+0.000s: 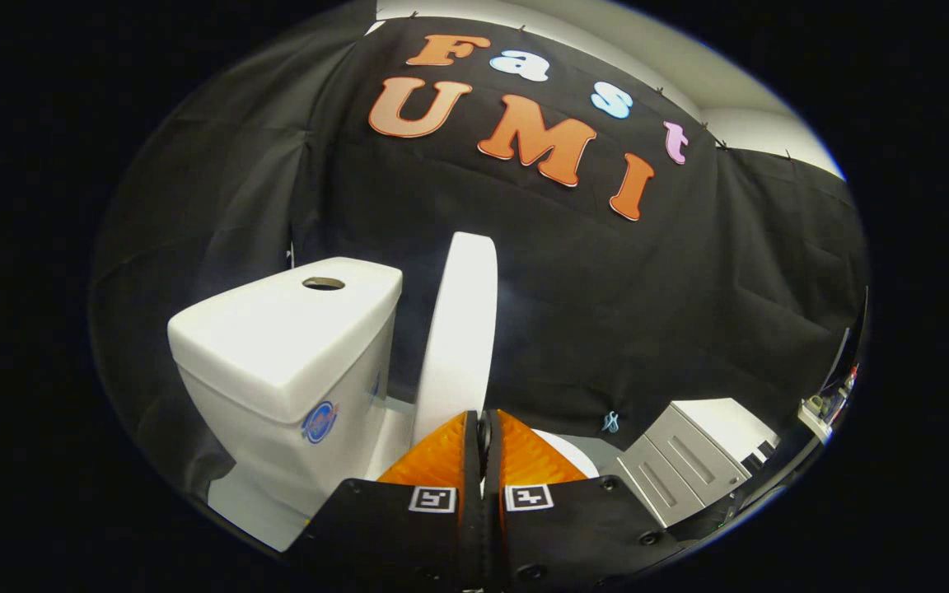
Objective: Open the toilet lid.
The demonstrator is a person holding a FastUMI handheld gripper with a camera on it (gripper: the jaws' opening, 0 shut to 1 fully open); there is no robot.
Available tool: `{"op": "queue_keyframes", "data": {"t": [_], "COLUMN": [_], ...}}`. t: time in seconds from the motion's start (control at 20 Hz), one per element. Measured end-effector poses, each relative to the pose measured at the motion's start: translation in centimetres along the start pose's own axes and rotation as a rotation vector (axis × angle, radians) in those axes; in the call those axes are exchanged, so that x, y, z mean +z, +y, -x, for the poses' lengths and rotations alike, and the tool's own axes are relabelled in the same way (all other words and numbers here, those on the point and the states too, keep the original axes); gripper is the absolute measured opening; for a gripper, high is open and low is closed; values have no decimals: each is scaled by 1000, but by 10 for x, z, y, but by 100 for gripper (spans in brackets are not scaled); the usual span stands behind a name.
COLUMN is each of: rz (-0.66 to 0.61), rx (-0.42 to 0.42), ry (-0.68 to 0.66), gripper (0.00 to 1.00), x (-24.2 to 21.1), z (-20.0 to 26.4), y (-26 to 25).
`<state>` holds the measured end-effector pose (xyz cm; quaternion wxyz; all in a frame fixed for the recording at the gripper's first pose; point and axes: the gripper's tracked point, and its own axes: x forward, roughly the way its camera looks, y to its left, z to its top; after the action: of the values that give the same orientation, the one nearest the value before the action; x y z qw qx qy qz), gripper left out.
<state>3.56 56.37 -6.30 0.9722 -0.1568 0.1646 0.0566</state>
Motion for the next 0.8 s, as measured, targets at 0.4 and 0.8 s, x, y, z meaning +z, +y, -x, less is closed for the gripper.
{"op": "queue_keyframes", "data": {"t": [0.4,0.8], "rz": [42,100], "rx": [54,8], "ry": [-41,-35], "gripper": [8,9], "x": [6,5], "z": [7,11], "y": [47,47]}}
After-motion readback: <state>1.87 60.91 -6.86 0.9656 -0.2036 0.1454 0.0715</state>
